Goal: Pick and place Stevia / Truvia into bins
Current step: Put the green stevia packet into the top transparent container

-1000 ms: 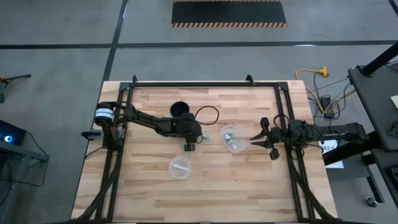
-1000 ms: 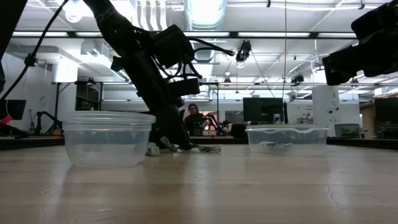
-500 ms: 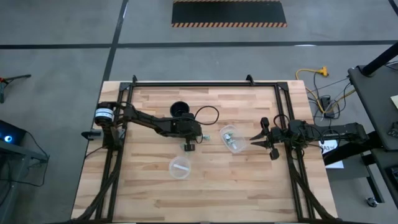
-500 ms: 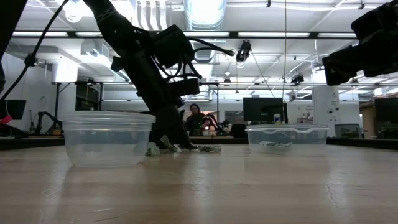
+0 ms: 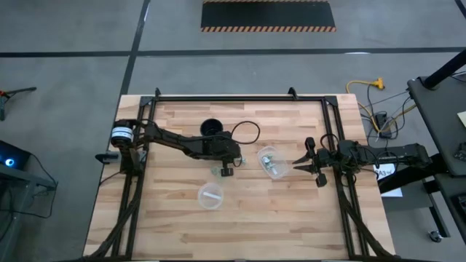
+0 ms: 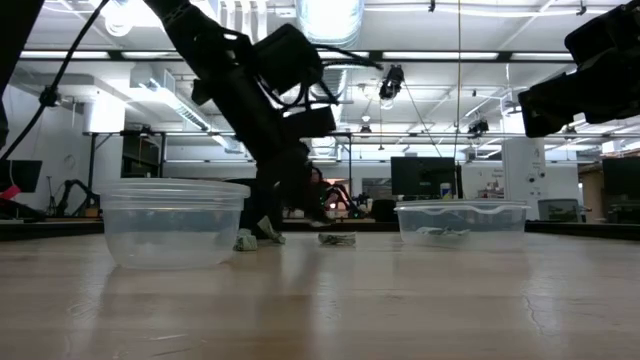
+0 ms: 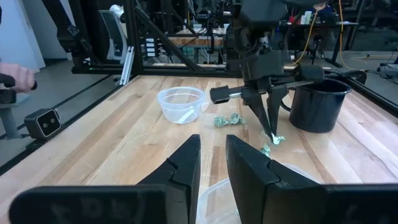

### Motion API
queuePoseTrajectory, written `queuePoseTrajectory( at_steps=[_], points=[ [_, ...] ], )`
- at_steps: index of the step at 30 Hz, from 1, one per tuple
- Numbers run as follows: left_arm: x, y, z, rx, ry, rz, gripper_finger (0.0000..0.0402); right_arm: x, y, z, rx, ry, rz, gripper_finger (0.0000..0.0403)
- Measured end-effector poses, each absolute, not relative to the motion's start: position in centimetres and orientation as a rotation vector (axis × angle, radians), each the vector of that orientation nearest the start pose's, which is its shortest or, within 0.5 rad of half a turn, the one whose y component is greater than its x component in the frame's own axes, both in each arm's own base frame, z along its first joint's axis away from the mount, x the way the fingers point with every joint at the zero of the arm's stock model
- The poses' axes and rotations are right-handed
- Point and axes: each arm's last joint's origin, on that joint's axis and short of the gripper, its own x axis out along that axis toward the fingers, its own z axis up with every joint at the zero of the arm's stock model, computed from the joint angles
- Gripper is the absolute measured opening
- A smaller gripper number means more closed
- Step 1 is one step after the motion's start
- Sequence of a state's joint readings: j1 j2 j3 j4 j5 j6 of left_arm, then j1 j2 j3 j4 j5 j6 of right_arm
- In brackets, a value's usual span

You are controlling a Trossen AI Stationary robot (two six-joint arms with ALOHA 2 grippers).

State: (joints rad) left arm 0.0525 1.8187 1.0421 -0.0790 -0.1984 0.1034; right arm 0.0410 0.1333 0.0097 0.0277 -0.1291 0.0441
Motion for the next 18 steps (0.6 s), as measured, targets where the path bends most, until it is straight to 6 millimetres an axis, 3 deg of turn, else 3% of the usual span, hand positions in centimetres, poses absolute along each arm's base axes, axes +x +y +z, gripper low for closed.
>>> queuePoseTrajectory(
  at_steps=[18],
  points=[
    [39.0, 1.3, 18.7, 0.146, 0.443, 0.194, 0.0000, 10.5, 0.8, 15.9, 0.048, 0.100, 0.168, 0.0068]
  ],
)
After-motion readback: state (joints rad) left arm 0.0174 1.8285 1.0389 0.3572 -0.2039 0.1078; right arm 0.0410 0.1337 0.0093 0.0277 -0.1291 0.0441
